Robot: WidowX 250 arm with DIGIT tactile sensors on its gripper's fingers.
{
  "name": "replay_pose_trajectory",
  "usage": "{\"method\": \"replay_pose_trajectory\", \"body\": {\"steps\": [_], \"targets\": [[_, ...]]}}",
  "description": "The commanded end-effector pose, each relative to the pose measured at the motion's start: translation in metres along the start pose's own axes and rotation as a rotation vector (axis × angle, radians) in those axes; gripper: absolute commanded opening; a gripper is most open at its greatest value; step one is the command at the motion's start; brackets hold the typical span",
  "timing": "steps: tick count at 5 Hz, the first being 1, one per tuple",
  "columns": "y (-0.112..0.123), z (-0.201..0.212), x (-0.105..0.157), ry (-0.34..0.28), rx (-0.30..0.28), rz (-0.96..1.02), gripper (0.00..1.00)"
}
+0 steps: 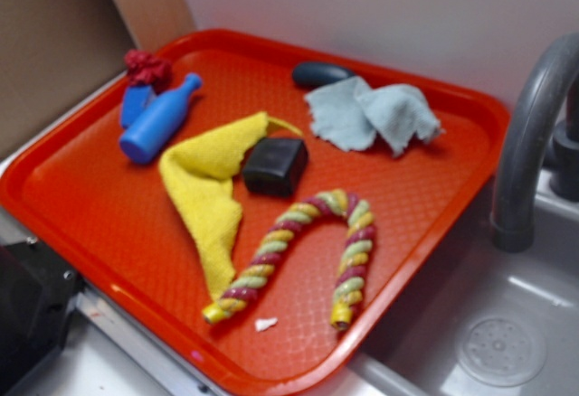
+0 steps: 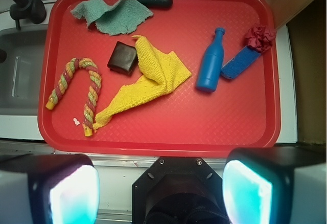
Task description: Grab the blue cloth.
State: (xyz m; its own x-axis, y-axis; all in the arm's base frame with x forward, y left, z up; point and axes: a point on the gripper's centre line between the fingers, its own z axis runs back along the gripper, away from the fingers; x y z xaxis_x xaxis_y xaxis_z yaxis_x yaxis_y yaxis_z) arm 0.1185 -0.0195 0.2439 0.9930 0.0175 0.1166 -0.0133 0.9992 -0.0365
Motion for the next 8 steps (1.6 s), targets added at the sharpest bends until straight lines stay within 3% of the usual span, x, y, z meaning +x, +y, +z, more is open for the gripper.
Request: {"method": "replay_pose_trajectory", "body": {"steps": [1, 2, 3, 6, 7, 8], "targets": [[0.0, 0.0, 0.0, 0.0, 0.0, 0.0, 1.0], [-0.022, -0.035, 0.034, -0.063, 0.041, -0.15, 1.0], [-0.035, -0.062, 0.055, -0.177, -0.04, -0.343, 1.0], [-0.035, -0.062, 0.055, -0.177, -0.04, -0.343, 1.0], [-0.076, -0.09, 0.098, -0.148, 0.057, -0.391, 1.0], [-0.109, -0.121, 0.139, -0.245, 0.238, -0.549, 1.0]]}}
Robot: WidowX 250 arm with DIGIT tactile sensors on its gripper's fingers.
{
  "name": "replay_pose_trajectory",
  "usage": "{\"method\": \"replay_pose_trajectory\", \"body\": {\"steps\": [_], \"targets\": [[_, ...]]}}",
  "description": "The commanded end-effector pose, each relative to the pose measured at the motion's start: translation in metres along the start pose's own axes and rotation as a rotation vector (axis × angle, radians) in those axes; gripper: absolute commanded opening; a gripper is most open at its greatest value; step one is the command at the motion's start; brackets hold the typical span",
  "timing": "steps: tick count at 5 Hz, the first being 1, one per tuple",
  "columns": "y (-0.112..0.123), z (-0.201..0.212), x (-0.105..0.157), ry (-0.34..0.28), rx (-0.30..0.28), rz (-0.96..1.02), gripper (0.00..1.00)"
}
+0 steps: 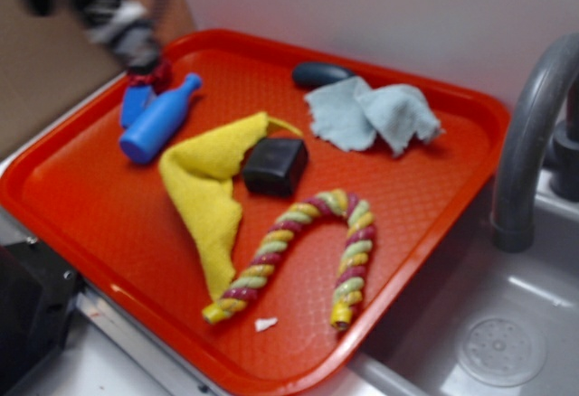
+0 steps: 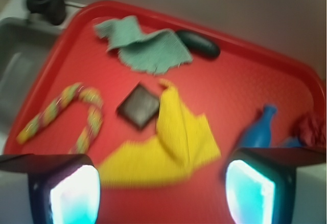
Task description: Grab the blue cloth.
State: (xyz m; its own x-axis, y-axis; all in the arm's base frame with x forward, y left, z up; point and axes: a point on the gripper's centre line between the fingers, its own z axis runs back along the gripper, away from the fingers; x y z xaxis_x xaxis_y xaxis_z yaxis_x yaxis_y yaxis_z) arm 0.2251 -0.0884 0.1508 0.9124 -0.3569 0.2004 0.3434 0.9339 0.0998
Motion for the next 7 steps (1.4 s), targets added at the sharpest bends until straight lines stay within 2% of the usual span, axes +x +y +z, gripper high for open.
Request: {"method": "replay_pose_trajectory", "body": {"steps": [1, 2, 3, 4, 5, 6, 7], "targets": [[-0.04, -0.051, 0.091, -0.172, 0.173, -0.318, 1.0], [-0.042, -0.084, 0.11, -0.113, 0.185, -0.359, 1.0], [-0.036, -0.11, 0.121, -0.045, 0.126, -0.365, 1.0], [-0.038, -0.129, 0.124, 0.017, 0.078, -0.358, 0.87], [-0.035, -0.119, 0.116, 0.04, 0.032, -0.318, 0.0], [-0.04, -0.105, 0.102, 0.06, 0.014, -0.296, 0.0], [-0.039, -0.091, 0.088, 0.088, -0.061, -0.23, 0.0]]}}
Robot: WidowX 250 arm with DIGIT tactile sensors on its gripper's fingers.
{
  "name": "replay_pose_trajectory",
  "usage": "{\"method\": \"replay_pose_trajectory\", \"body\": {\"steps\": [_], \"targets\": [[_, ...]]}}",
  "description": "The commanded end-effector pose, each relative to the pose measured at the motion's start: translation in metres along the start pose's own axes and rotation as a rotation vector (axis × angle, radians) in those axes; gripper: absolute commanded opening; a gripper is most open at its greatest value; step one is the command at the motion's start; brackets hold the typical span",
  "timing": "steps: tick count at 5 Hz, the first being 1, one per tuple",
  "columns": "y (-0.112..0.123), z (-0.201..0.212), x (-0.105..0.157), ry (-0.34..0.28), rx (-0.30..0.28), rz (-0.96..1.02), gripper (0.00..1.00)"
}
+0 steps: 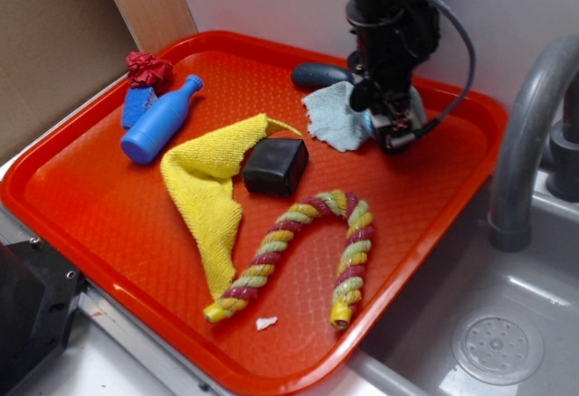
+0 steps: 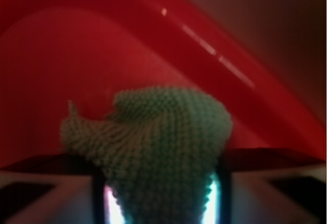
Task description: Grab the blue cloth.
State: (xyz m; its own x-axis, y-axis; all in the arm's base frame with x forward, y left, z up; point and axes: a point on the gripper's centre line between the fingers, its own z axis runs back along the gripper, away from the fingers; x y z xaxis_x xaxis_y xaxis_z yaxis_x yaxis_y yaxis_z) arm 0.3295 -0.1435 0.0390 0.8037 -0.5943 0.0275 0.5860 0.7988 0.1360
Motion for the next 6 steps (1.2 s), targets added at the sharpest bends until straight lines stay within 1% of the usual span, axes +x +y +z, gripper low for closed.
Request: {"method": "replay_pose_trajectory", "body": {"steps": [1, 2, 3, 4, 5, 6], "targets": [[-0.004, 0.082, -0.051, -0.11, -0.118, 0.15, 0.0], [0.02, 0.122, -0.112, -0.212, -0.15, 0.272, 0.0], [0.053, 0.142, -0.141, -0.193, -0.161, 0.419, 0.0], [0.066, 0.178, -0.134, -0.097, -0.153, 0.525, 0.0], [0.065, 0.205, -0.112, 0.052, -0.054, 0.565, 0.0], [0.074, 0.197, -0.103, 0.113, -0.042, 0.573, 0.0]]}}
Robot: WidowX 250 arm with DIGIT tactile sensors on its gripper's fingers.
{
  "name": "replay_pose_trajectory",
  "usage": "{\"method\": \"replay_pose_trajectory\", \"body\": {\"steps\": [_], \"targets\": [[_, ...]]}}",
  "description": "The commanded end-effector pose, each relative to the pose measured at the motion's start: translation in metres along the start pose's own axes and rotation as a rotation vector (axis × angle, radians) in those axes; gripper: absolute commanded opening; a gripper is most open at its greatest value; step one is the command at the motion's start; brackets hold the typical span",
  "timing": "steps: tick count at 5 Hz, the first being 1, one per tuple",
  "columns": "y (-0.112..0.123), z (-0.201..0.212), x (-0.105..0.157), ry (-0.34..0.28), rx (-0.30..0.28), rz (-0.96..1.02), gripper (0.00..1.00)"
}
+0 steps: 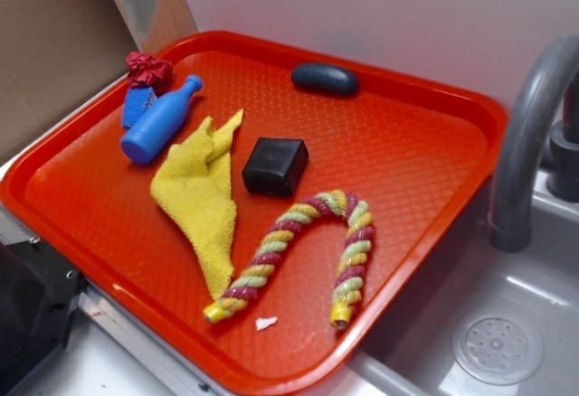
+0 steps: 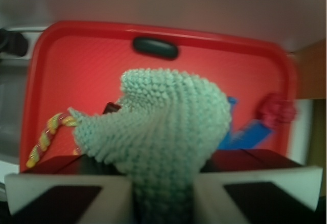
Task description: Grab the blue cloth.
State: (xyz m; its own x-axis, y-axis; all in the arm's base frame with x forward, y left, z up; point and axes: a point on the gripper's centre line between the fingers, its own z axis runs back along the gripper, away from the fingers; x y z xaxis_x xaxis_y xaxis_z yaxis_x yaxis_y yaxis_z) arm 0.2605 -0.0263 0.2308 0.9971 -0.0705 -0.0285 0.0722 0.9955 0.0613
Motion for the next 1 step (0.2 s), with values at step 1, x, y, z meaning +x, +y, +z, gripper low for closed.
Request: {"method": "replay_pose_trajectory", "body": {"steps": [1], "targets": [[-0.0136, 0.0046, 0.017, 0.032, 0.037, 0.002, 0.0]]}}
